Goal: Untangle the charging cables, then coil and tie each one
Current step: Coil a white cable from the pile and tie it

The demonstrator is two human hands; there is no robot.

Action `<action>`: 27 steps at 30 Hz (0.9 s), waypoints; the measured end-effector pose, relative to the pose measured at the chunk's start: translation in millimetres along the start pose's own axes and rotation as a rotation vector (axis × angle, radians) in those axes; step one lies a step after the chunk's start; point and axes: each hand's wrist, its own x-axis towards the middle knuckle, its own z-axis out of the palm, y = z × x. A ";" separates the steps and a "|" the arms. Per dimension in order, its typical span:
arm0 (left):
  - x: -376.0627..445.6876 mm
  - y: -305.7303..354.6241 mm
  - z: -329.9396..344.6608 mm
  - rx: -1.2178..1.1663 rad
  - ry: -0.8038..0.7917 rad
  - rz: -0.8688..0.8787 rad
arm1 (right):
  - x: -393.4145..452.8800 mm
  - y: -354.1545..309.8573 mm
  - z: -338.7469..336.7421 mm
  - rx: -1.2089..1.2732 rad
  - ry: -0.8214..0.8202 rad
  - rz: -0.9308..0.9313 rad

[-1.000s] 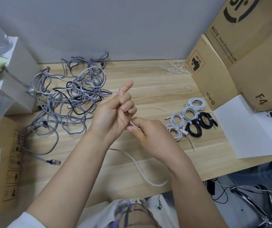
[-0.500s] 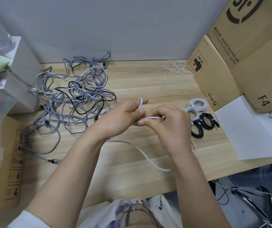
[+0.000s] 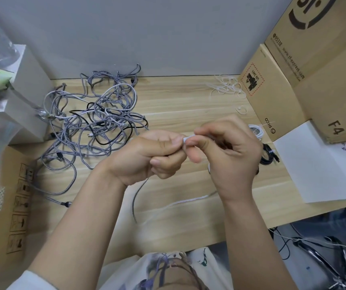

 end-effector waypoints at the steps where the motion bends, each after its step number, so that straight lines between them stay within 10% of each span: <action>1: 1.2 0.3 -0.2 -0.048 -0.027 0.007 | 0.6 0.7 0.8 0.022 0.001 0.049; 5: 8.2 0.7 1.7 -0.400 -0.122 0.072 | 5.5 2.3 3.4 0.138 -0.148 0.260; 13: 21.9 11.5 3.4 -0.694 0.236 0.307 | -4.8 5.2 13.4 0.235 -0.500 0.724; 18: 34.0 -1.4 11.9 -0.290 0.691 0.385 | -5.0 9.1 17.1 -0.261 -0.630 0.609; 27: 26.6 -17.3 -2.0 0.352 0.760 0.199 | -5.9 5.3 5.1 -0.371 -0.618 0.608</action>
